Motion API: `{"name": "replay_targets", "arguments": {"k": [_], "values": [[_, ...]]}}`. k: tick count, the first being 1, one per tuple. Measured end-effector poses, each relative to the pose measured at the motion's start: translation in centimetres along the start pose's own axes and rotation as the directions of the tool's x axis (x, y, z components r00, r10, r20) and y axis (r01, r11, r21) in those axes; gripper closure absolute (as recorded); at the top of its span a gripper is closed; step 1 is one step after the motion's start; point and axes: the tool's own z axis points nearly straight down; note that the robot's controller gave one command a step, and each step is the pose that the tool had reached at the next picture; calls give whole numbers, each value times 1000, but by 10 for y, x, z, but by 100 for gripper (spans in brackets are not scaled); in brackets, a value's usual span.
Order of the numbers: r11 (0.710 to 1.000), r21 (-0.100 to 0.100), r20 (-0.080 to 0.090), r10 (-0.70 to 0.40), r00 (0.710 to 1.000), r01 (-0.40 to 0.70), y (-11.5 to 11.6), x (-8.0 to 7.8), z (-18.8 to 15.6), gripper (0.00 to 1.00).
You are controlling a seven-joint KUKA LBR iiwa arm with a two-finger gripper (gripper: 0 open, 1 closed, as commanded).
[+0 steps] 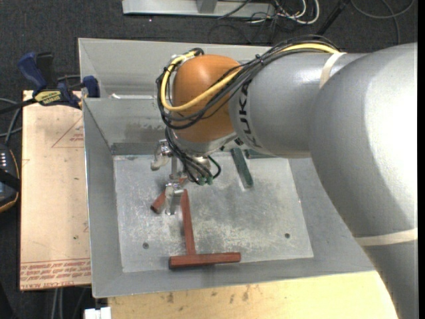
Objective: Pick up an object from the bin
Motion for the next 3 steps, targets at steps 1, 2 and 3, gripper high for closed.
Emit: {"name": "replay_targets", "arguments": {"k": [1,2,3], "values": [[998,-1,0,-58,998,58,8,0,28,100],[998,-1,0,-58,998,58,8,0,28,100],[998,-1,-3,-69,998,69,1,6,7,100]]}}
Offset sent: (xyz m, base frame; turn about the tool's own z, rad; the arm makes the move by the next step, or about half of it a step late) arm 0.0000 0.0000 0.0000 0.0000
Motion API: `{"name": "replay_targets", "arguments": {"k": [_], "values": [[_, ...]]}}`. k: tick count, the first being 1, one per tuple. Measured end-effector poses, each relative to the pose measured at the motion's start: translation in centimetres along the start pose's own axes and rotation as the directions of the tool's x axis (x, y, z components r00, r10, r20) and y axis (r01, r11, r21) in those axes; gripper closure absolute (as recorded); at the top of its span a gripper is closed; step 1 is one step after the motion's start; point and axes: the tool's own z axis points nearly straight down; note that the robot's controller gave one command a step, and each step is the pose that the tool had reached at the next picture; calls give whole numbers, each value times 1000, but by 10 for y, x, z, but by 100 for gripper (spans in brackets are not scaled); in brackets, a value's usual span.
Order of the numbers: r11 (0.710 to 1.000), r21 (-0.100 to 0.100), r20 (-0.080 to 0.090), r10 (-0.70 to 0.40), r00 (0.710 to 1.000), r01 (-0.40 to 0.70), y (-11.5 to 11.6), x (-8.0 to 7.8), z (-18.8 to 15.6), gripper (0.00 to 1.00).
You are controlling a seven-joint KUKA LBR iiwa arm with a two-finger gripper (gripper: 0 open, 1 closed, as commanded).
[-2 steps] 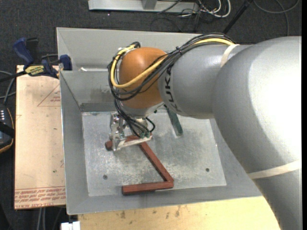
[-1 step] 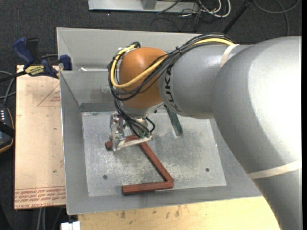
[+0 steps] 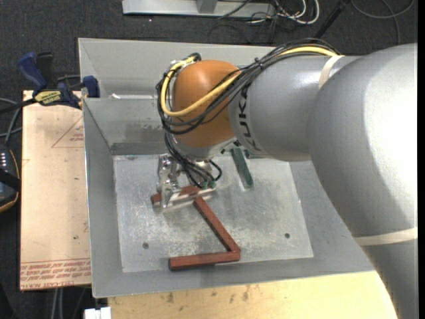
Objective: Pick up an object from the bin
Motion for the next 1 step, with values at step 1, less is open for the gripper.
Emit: {"name": "replay_targets", "arguments": {"k": [1], "values": [[1000,0,4,28,1000,-28,1,1,-113,100]]}}
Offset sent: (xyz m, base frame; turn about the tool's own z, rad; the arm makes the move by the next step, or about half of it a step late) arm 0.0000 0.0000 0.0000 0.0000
